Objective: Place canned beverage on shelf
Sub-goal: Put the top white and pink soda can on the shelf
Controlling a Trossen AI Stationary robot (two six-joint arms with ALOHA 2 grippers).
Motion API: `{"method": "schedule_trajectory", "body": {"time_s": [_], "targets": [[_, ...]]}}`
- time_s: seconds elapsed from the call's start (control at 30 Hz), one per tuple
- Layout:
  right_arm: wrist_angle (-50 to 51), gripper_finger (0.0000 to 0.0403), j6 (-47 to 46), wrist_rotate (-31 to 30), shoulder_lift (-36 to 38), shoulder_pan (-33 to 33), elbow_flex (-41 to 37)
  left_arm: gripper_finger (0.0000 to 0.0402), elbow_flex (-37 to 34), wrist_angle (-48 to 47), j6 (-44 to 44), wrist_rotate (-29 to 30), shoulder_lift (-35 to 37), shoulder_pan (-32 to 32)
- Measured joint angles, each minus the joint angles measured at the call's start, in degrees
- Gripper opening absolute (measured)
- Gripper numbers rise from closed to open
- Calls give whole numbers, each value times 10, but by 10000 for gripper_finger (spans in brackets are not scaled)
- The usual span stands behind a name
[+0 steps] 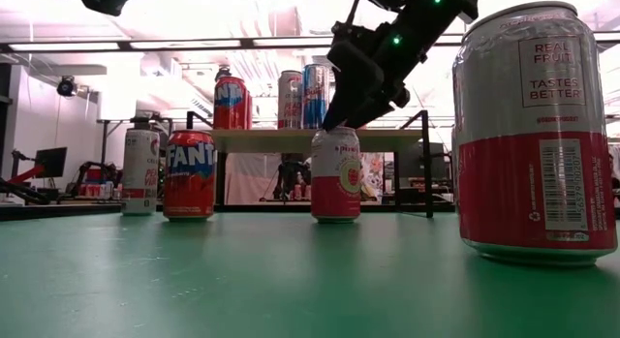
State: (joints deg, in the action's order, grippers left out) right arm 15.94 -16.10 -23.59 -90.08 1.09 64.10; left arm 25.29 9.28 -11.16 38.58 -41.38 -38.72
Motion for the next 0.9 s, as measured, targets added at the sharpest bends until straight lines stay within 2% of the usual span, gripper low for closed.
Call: {"method": "schedule_trajectory", "body": {"time_s": [0.7, 0.9], "targets": [[-51, 318, -28, -3, -45, 0, -3, 274, 9, 4, -79, 0, 4, 1], [-53, 303, -28, -6, -56, 0, -4, 274, 9, 5, -79, 0, 4, 1]]}}
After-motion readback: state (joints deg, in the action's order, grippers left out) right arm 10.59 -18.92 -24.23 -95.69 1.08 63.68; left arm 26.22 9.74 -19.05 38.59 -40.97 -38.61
